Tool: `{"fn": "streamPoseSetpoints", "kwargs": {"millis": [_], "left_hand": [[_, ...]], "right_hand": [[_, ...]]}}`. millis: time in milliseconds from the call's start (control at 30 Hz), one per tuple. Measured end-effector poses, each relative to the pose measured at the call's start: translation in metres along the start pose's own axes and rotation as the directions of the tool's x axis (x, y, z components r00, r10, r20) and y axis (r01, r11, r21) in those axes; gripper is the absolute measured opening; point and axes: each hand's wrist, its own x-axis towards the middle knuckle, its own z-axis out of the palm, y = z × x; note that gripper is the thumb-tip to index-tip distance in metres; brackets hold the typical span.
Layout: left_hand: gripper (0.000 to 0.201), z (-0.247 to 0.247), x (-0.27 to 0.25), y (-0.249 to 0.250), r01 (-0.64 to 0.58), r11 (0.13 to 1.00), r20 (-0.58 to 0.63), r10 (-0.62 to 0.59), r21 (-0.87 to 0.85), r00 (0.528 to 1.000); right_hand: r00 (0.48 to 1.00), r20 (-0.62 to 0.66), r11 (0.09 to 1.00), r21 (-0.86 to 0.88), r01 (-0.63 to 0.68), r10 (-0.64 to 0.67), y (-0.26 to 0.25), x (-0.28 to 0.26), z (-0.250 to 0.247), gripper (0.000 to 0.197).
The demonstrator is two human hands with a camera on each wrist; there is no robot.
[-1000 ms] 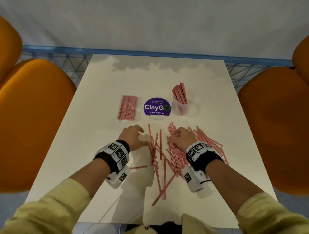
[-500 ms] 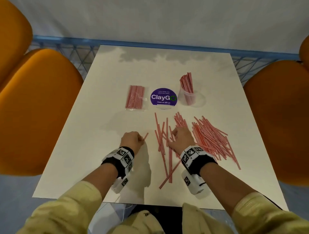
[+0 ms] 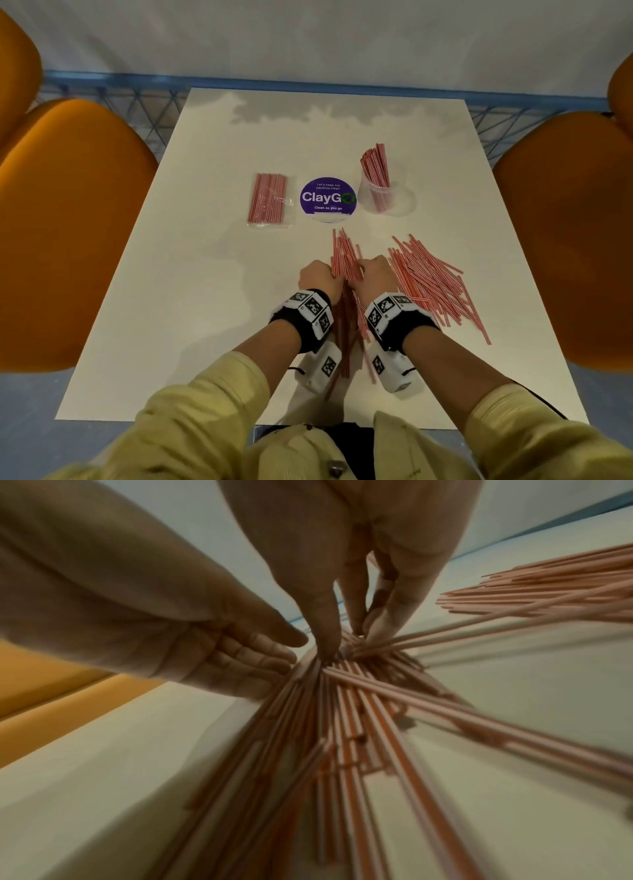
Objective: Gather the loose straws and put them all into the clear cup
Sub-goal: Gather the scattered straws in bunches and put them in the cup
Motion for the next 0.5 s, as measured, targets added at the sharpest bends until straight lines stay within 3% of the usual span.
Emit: {"fn": "streamPoseSetpoints", "kwargs": {"millis": [133, 300, 500], "left_hand": [[0.029, 0.006, 0.004, 0.005, -0.002, 1.000, 0.025, 0.002, -0.017, 1.000], [0.043, 0.009, 0.012, 0.009, 0.017, 1.000, 0.088, -0.017, 0.004, 0.996], [0.051, 0.013, 0.012, 0.014, 0.075, 0.988, 0.116, -0.059, -0.137, 0.991]], "right_hand": [[1.000, -0.012, 0.990, 0.137, 0.016, -0.015, -0.005, 0.003, -0.001, 0.029], [0.997, 0.067, 0.971, 0.236, -0.050, 0.035, -0.007, 0.009, -0.005, 0.031], [0.986, 0.158, 0.903, 0.414, -0.115, 0.053, -0.007, 0.016, -0.005, 0.030]]}}
